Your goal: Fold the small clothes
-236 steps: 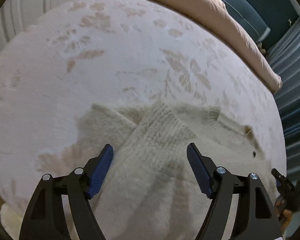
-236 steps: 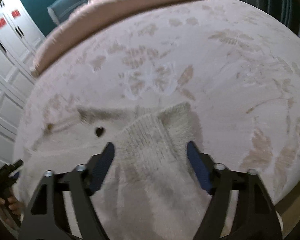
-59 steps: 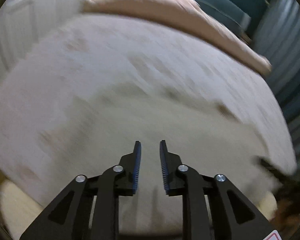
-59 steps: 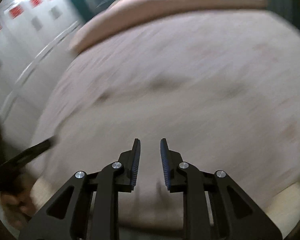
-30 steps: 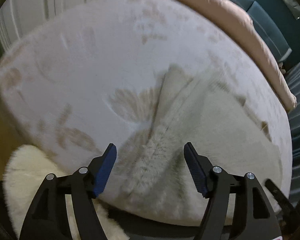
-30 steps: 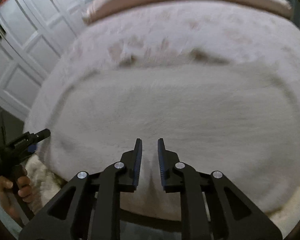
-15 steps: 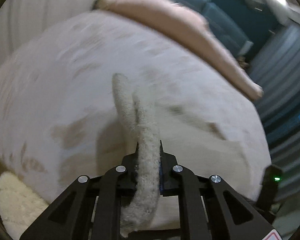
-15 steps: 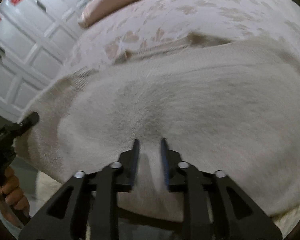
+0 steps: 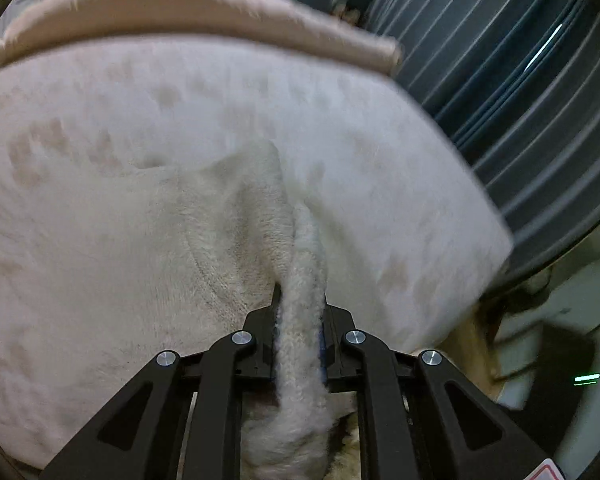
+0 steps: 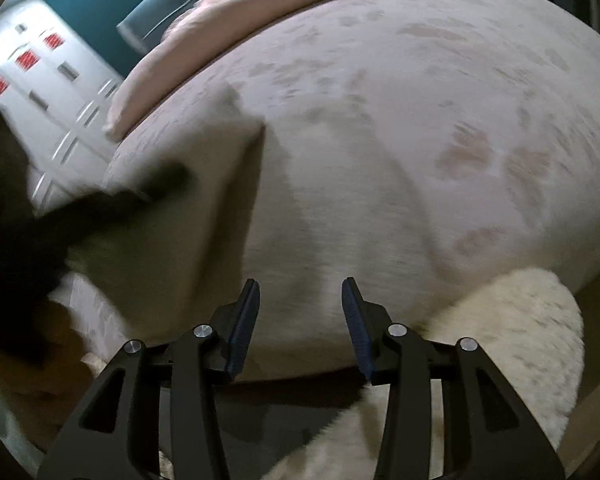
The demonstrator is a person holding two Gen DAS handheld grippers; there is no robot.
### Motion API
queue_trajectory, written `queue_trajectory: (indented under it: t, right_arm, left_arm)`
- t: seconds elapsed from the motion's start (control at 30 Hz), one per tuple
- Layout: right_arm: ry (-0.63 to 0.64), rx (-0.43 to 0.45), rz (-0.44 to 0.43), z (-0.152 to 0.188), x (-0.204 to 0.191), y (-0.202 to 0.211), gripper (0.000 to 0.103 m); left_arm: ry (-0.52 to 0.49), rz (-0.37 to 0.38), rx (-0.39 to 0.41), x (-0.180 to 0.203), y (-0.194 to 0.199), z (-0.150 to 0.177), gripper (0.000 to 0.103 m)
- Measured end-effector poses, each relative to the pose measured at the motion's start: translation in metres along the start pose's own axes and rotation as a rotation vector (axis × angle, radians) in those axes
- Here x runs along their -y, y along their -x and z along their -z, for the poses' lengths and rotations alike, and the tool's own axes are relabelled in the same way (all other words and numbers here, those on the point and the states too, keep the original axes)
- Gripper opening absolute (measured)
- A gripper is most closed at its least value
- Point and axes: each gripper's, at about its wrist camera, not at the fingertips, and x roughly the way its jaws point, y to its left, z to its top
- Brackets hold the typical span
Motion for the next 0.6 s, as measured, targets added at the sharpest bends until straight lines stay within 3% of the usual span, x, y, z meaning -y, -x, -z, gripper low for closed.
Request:
queue_trajectory:
  t: [0.07, 0.13, 0.2, 0.3, 0.4, 0.5, 0.6]
  right_arm:
    - [-0.024, 0.003, 0.003, 0.002, 0.009, 0.003, 0.043]
    - [-0.027, 0.019, -0.004, 0.000, 0.011, 0.010, 0.044]
    - [-0.026, 0.042, -0.016, -0.003, 0.009, 0.017, 0.054]
    - [-0.048, 0.056, -0.074, -0.016, 0.005, 0.022, 0.058]
    - [-0.061, 0.065, -0.146, -0.028, -0.007, 0.023, 0.071]
    - [-0.008, 0.055, -0.159, -0.036, -0.024, 0.013, 0.086]
    - [0.010, -0.006, -0.121, -0.039, -0.034, -0.015, 0.086]
  left_arm:
    - [-0.001, -0.022, -0.032, 0.000, -0.020, 0.014, 0.012]
    - [-0.031, -0.041, 0.018, 0.006, -0.007, 0.019, 0.018]
    - [-0.048, -0.059, 0.055, 0.007, 0.014, 0.016, 0.024]
    - [-0.045, -0.076, 0.130, -0.001, 0.055, 0.018, 0.075]
    - [-0.053, -0.126, 0.173, -0.010, 0.084, 0.028, 0.080]
    - [-0.065, -0.231, 0.112, -0.030, 0.085, 0.049, 0.083]
    - [-0.030, -0.286, 0.039, -0.052, 0.078, 0.078, 0.083]
